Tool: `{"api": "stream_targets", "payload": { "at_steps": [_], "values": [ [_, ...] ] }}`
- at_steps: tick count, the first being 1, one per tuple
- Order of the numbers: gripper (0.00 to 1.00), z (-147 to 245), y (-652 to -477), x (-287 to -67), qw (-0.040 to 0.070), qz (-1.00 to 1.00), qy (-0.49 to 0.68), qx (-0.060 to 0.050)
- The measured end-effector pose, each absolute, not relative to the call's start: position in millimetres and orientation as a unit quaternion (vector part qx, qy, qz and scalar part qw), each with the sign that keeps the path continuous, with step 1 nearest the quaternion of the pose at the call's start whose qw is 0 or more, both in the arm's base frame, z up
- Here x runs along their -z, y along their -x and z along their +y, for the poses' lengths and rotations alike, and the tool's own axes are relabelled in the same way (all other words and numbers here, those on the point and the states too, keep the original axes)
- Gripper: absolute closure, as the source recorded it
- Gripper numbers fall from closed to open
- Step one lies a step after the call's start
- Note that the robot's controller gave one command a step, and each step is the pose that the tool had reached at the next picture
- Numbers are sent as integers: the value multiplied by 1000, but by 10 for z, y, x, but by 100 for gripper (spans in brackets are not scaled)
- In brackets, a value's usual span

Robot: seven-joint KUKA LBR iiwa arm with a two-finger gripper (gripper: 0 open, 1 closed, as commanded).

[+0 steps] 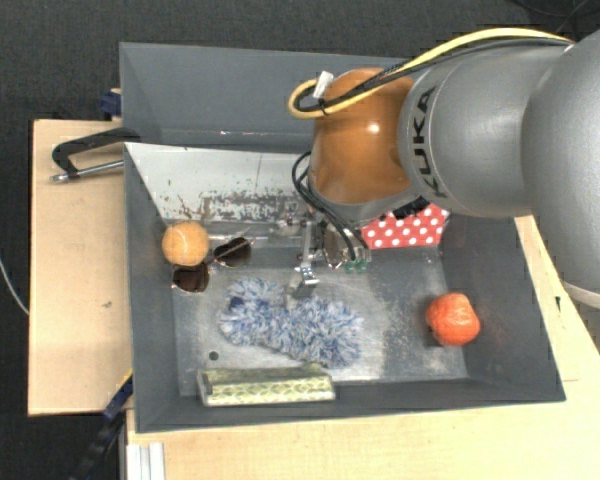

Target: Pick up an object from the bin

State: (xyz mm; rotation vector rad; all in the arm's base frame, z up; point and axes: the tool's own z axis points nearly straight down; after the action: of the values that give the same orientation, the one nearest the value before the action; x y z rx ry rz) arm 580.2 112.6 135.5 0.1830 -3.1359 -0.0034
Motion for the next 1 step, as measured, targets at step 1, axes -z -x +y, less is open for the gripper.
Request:
{"api": "stream_targets", "payload": {
  "at_steps": [1],
  "values": [
    [0, 1121, -5809, -1363, -1, -998, -58, 1]
  ]
}}
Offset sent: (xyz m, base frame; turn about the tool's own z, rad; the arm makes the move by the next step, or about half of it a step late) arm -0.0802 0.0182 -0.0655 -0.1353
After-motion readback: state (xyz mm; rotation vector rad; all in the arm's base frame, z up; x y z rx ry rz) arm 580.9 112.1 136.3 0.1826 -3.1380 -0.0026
